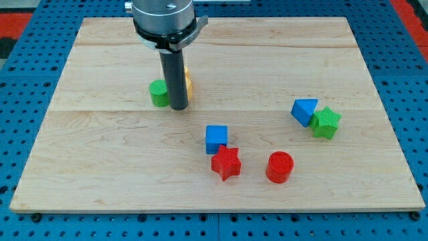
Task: Move your arm to the center right
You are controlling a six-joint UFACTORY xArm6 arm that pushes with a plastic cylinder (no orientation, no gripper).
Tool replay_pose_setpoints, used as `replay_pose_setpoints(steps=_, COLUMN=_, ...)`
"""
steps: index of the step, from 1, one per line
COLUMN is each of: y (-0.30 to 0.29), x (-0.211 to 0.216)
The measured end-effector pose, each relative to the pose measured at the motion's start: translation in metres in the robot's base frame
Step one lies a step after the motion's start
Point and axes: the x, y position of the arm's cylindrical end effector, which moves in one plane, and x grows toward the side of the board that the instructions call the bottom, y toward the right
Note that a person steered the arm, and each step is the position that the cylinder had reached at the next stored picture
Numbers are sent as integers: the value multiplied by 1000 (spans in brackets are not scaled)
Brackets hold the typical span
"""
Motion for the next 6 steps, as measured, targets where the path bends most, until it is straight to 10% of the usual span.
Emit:
replay_pose_setpoints(steps=3, y=225, x=88)
replay_pose_setpoints(steps=6, y=312, x=72)
